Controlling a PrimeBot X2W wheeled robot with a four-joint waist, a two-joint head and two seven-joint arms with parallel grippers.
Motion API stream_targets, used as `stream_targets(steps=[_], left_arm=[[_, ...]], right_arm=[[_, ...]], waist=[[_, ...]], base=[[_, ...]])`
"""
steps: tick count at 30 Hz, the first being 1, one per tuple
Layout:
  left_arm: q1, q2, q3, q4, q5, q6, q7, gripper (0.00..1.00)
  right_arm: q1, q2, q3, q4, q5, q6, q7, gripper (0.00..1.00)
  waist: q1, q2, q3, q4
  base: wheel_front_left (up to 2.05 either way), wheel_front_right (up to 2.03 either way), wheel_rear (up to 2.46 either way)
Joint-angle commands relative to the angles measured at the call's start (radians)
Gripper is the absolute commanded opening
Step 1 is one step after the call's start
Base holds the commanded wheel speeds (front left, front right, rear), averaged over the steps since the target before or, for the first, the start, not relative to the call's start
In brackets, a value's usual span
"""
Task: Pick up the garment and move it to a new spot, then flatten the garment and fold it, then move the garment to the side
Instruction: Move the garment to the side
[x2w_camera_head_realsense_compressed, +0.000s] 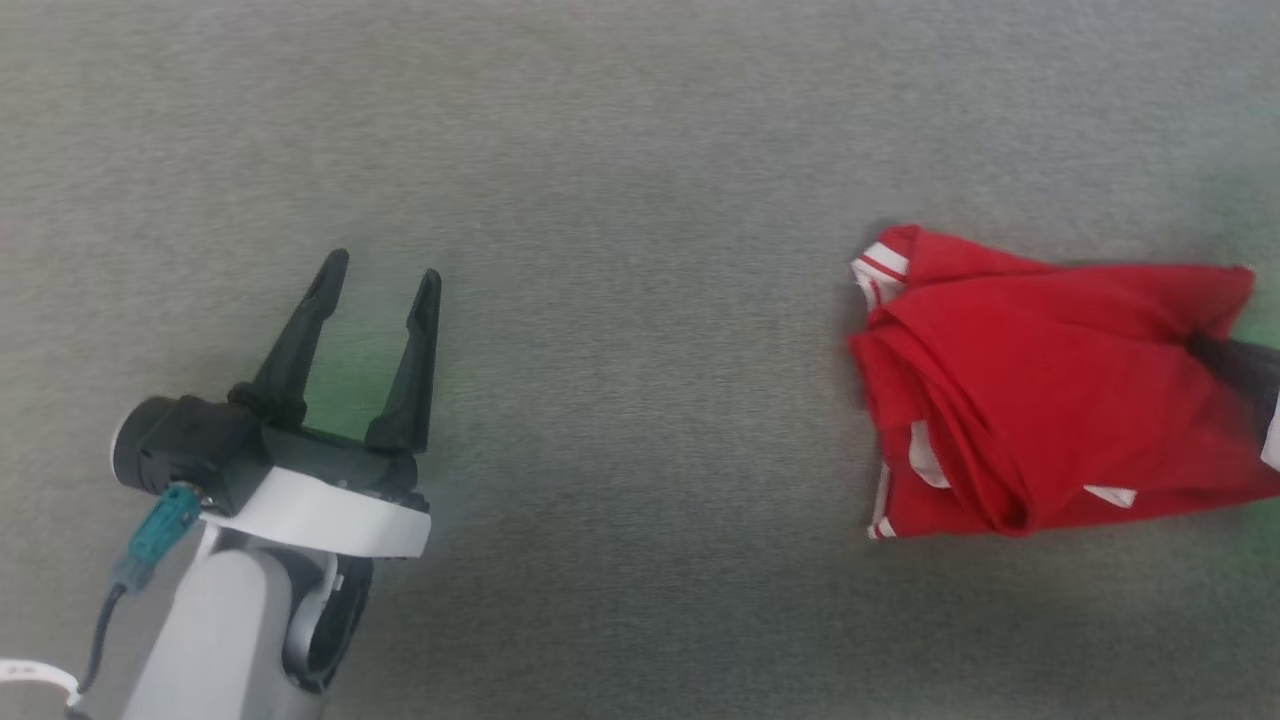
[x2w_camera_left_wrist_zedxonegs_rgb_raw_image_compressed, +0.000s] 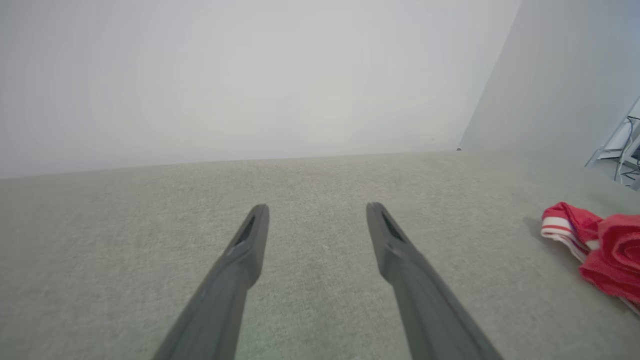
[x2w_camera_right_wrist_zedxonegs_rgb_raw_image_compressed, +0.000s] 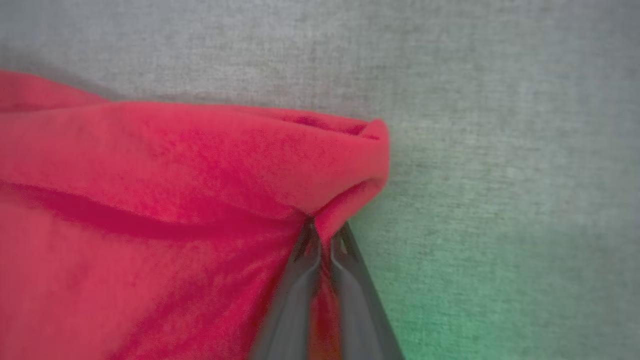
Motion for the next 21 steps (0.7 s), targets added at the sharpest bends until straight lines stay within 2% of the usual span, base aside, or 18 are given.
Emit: stream_targets(steps=[1, 11, 16, 21], left_arm=[[-0.024, 0.012, -0.005, -0.005, 0.006, -0.002, -0.004, 1.0], [-0.159, 0.096, -0.087, -0.038, 0.018, -0.002, -0.004, 1.0], [-0.323, 0.147, -0.179, -0.038, 0.027, -0.002, -0.004, 1.0], [-0.452, 0.171, -0.225, -0.037, 0.027, -0.002, -0.004, 1.0]], right_arm=[[0.02, -0.001, -0.014, 0.028, -0.008, -0.007, -0.018, 0.0], [-0.039, -0.033, -0.203, 0.066, -0.062, -0.004, -0.199, 0.0], [-0.157, -0.033, -0.32, 0.164, -0.137, -0.004, -0.316, 0.0], [-0.287, -0.04, -0.367, 0.294, -0.244, -0.004, -0.406, 0.0]], waist=[[0.0, 0.0, 0.012, -0.034], [0.0, 0.0, 0.111, -0.152], [0.0, 0.0, 0.198, -0.193], [0.0, 0.0, 0.255, -0.201]], base=[[0.0, 0.0, 0.0], [0.0, 0.0, 0.0], [0.0, 0.0, 0.0], [0.0, 0.0, 0.0]])
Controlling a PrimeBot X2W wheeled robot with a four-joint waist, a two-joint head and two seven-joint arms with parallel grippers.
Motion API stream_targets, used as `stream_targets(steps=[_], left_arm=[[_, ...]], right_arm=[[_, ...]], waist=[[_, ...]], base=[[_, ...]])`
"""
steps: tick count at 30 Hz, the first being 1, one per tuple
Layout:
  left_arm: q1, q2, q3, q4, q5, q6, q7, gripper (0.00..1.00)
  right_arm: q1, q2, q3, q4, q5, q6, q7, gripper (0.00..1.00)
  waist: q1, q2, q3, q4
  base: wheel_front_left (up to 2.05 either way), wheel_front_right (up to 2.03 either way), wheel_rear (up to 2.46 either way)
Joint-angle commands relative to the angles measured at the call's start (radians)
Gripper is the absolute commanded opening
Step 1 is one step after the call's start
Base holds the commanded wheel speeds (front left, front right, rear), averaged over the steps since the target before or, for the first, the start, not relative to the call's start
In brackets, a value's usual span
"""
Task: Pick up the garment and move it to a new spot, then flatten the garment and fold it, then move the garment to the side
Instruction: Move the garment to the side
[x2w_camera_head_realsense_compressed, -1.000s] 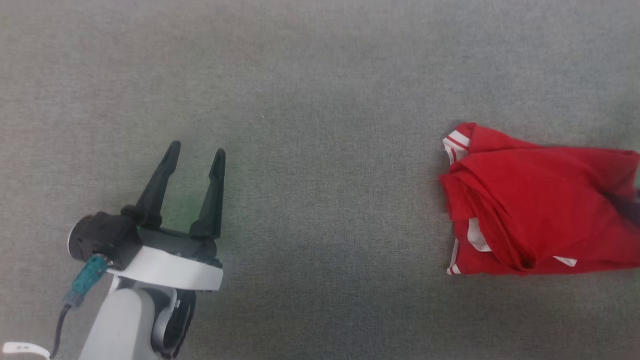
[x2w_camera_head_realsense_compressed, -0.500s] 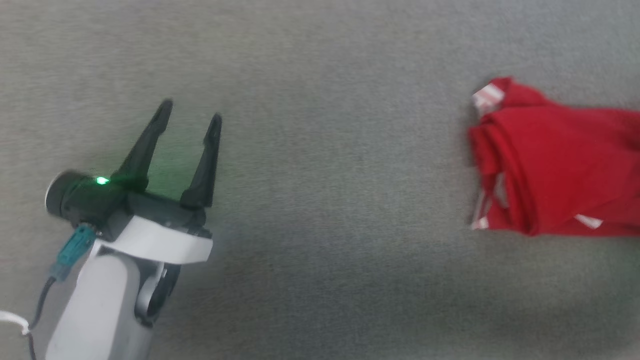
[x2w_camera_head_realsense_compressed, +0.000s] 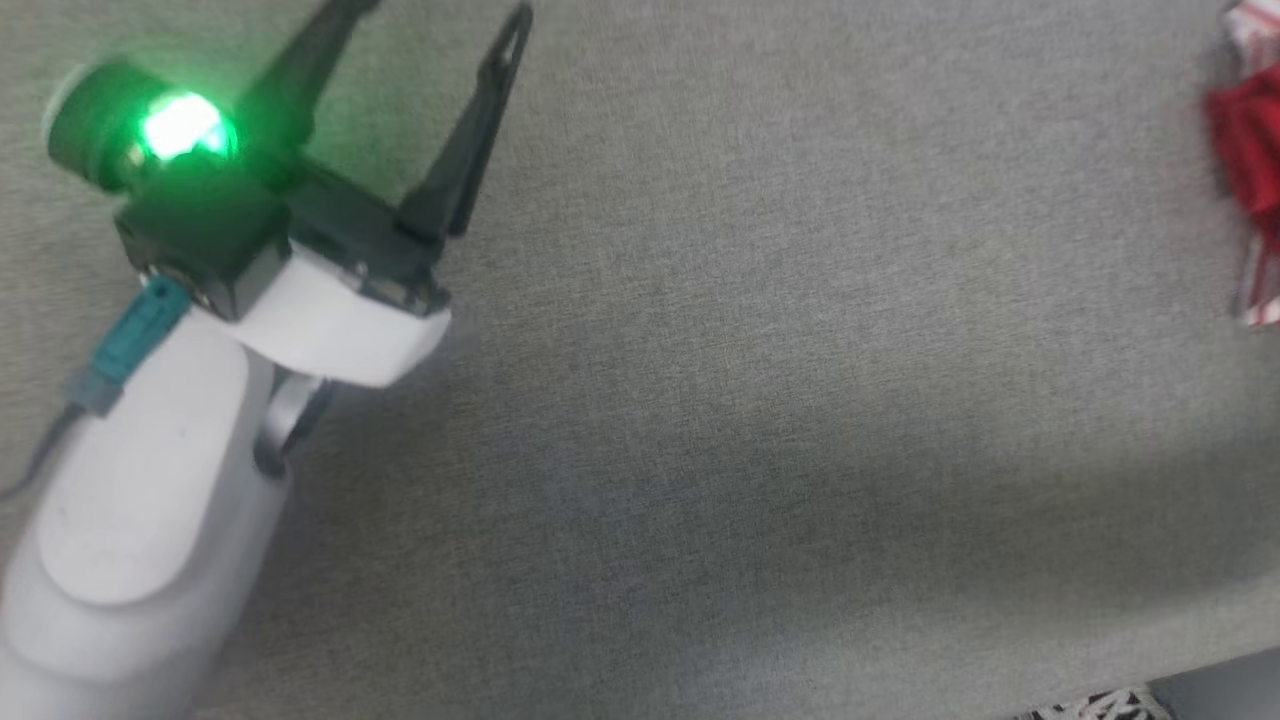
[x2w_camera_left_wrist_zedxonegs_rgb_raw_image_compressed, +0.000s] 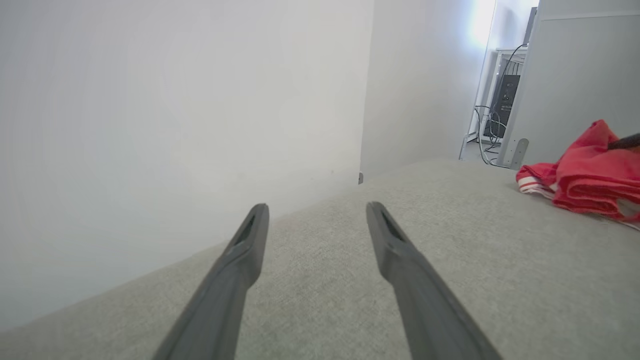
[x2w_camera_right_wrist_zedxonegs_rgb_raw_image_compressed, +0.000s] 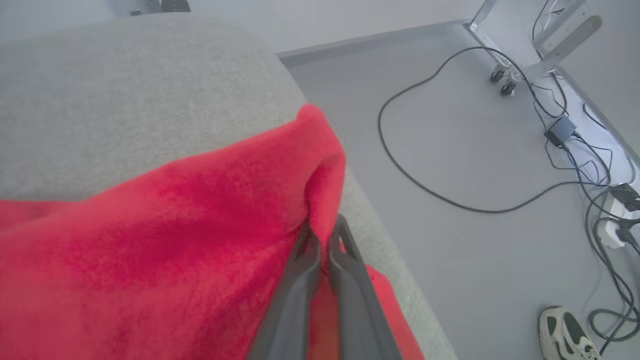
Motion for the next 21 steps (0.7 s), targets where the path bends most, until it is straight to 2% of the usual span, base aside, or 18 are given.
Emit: stream_targets(steps=[1, 12, 13, 15, 16, 21], left_arm=[[-0.039, 0.006, -0.008, 0.0, 0.006, -0.002, -0.004, 1.0], [-0.128, 0.039, -0.044, 0.007, -0.001, -0.002, -0.004, 1.0], [-0.125, 0.039, -0.043, 0.008, -0.003, -0.002, -0.004, 1.0], [-0.117, 0.034, -0.04, 0.01, -0.005, -0.002, -0.004, 1.0], [-0.11, 0.029, -0.037, 0.012, -0.006, -0.002, -0.004, 1.0], [-0.068, 0.006, -0.026, 0.028, -0.006, -0.002, -0.004, 1.0]], right_arm=[[-0.041, -0.002, -0.003, 0.041, -0.036, -0.002, -0.029, 0.0], [-0.239, 0.042, 0.009, 0.297, -0.204, -0.002, -0.181, 0.0], [-0.247, 0.041, 0.012, 0.315, -0.212, -0.002, -0.194, 0.06], [-0.257, 0.036, 0.03, 0.342, -0.23, -0.002, -0.217, 0.74], [-0.262, 0.034, 0.039, 0.357, -0.233, -0.002, -0.226, 1.0], [-0.259, 0.01, 0.09, 0.402, -0.229, -0.002, -0.254, 1.0]], waist=[[0.0, 0.0, 0.038, -0.011], [0.0, 0.0, 0.075, -0.002], [0.0, 0.0, 0.074, 0.0], [0.0, 0.0, 0.067, 0.004], [0.0, 0.0, 0.06, 0.007], [0.0, 0.0, 0.011, 0.028]], base=[[0.0, 0.0, 0.0], [0.0, 0.0, 0.0], [0.0, 0.0, 0.0], [0.0, 0.0, 0.0], [0.0, 0.0, 0.0], [0.0, 0.0, 0.0]])
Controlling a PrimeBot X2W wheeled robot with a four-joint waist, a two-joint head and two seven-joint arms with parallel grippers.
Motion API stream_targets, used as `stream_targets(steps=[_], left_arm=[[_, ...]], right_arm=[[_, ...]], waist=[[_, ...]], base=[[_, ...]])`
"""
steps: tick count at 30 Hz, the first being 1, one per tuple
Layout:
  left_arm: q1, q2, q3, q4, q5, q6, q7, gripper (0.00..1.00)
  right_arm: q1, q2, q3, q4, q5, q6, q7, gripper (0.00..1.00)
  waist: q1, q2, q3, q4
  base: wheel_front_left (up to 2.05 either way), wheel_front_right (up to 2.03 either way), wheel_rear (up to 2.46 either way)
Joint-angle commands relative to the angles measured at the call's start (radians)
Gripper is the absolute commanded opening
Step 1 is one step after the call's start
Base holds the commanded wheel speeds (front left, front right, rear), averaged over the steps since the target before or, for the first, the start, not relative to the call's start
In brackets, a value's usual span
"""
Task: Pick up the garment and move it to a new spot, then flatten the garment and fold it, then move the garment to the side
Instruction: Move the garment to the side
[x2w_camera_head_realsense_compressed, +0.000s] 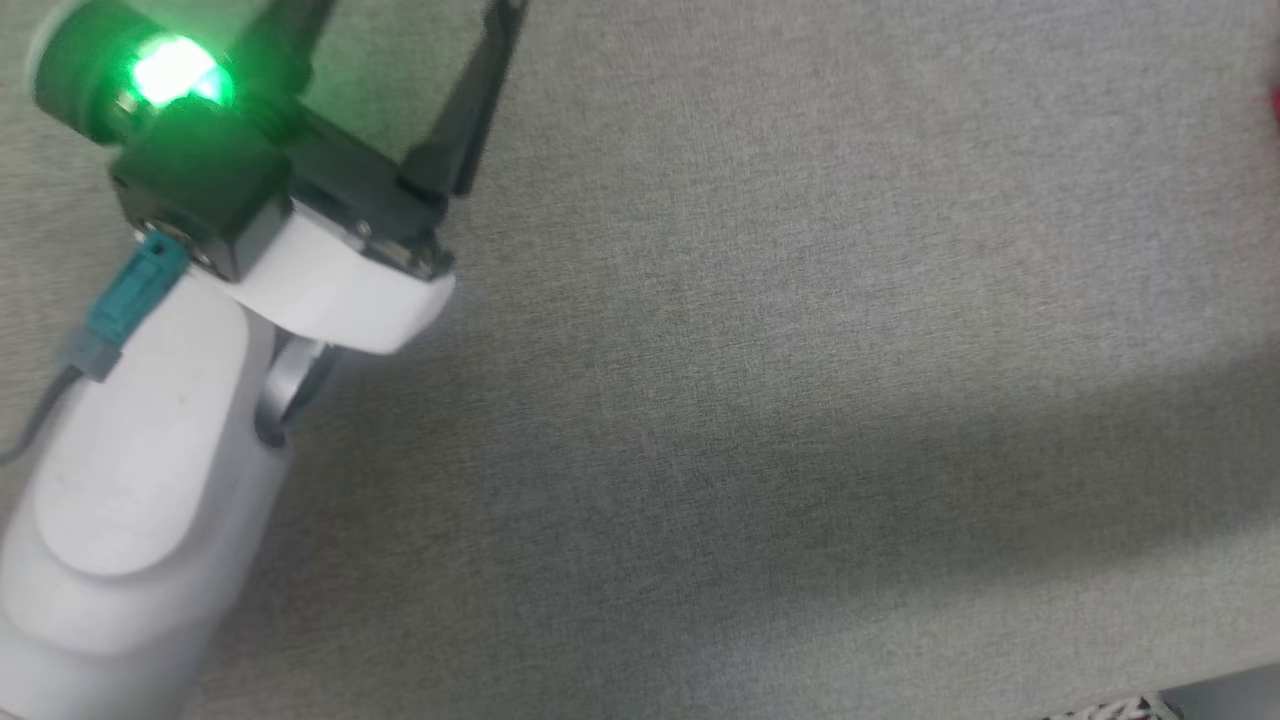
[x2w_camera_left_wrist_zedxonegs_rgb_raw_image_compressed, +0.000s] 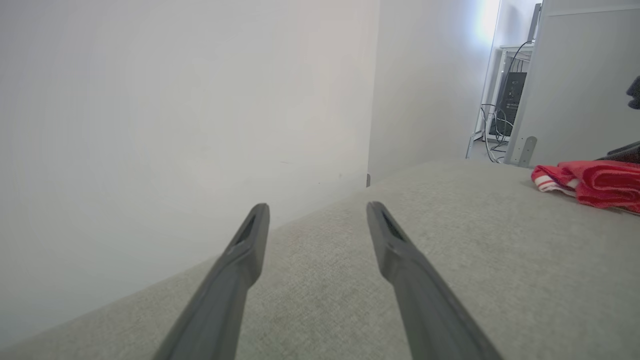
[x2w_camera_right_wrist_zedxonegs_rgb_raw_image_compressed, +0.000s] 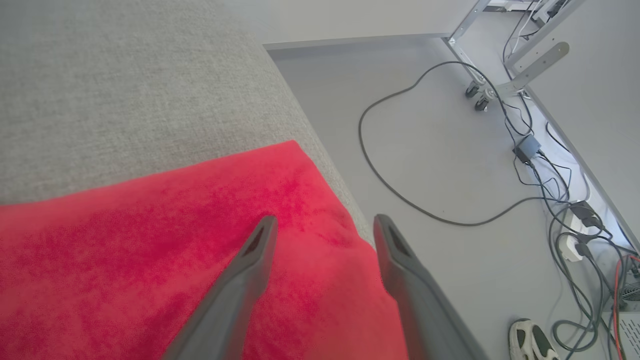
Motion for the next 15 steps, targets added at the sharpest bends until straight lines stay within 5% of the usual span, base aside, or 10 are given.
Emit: stream_targets(steps=[1, 7, 15], left_arm=[[0.028, -0.011, 0.007, 0.008, 0.0, -0.002, -0.004, 1.0], [0.109, -0.051, 0.036, 0.038, -0.007, -0.002, -0.004, 1.0], [0.308, -0.127, 0.13, 0.093, -0.017, -0.002, -0.004, 1.0]], right_arm=[[0.003, -0.01, 0.02, 0.007, 0.006, -0.002, -0.017, 1.0], [0.057, -0.019, 0.11, -0.011, 0.021, -0.002, -0.057, 1.0], [0.183, 0.046, 0.249, -0.092, 0.036, -0.002, -0.173, 1.0]], waist=[[0.0, 0.0, -0.037, 0.018], [0.0, 0.0, -0.127, 0.057], [0.0, 0.0, -0.303, 0.136]], base=[[0.0, 0.0, 0.0], [0.0, 0.0, 0.0], [0.0, 0.0, 0.0]])
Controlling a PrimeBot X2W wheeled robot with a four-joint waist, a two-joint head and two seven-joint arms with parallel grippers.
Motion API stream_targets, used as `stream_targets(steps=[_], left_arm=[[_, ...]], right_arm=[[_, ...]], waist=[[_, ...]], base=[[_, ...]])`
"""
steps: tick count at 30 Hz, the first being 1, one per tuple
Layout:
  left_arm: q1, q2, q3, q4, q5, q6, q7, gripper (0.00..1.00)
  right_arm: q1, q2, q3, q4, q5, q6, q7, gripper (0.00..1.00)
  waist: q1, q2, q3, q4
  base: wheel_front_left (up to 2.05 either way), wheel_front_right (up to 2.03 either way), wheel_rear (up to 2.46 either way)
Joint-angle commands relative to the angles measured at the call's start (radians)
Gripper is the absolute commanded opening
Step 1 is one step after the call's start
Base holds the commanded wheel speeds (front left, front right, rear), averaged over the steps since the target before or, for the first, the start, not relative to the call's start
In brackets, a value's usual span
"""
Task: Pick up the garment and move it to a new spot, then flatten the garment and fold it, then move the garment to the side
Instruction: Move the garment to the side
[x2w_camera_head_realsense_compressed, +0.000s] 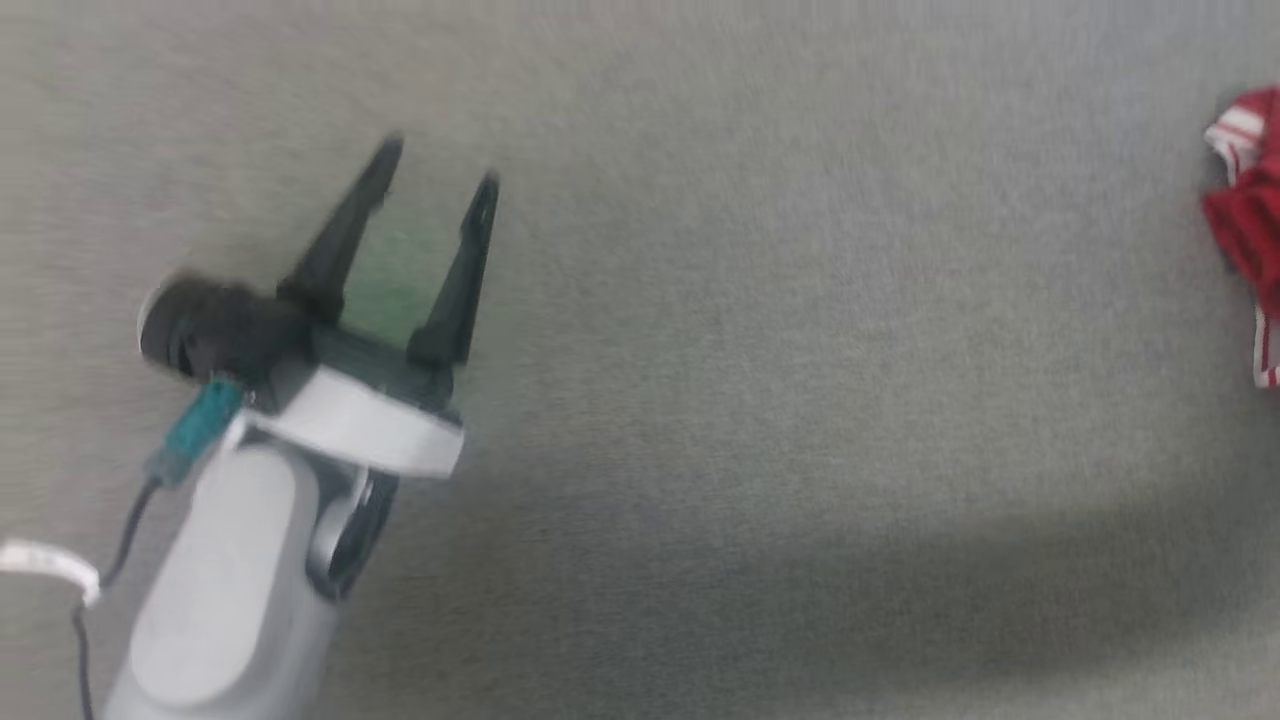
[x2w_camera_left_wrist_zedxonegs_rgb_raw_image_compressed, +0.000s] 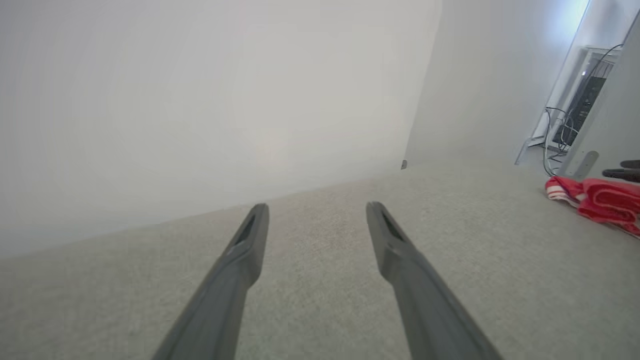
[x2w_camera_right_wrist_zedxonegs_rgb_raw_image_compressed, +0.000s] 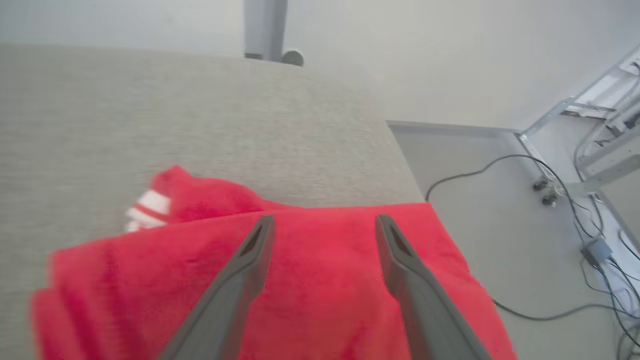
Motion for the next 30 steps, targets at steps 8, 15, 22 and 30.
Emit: stream_targets(steps=[8, 15, 22, 30], left_arm=[[0.204, -0.062, 0.098, 0.056, -0.01, -0.002, -0.004, 1.0], [0.34, -0.094, 0.177, 0.088, -0.009, -0.002, -0.004, 1.0], [0.443, -0.104, 0.242, 0.081, -0.01, -0.002, -0.004, 1.0], [0.554, -0.107, 0.289, 0.039, -0.006, -0.002, -0.004, 1.0]], right_arm=[[0.168, 0.111, 0.112, -0.089, 0.003, -0.002, -0.133, 1.0], [0.294, 0.187, 0.221, -0.165, 0.001, -0.001, -0.199, 1.0], [0.393, 0.247, 0.231, -0.252, 0.026, -0.001, -0.226, 1.0], [0.527, 0.267, 0.156, -0.368, 0.031, -0.001, -0.231, 1.0]], waist=[[0.0, 0.0, -0.218, 0.129], [0.0, 0.0, -0.332, 0.171], [0.0, 0.0, -0.417, 0.178], [0.0, 0.0, -0.487, 0.165]], base=[[0.0, 0.0, 0.0], [0.0, 0.0, 0.0], [0.0, 0.0, 0.0], [0.0, 0.0, 0.0]])
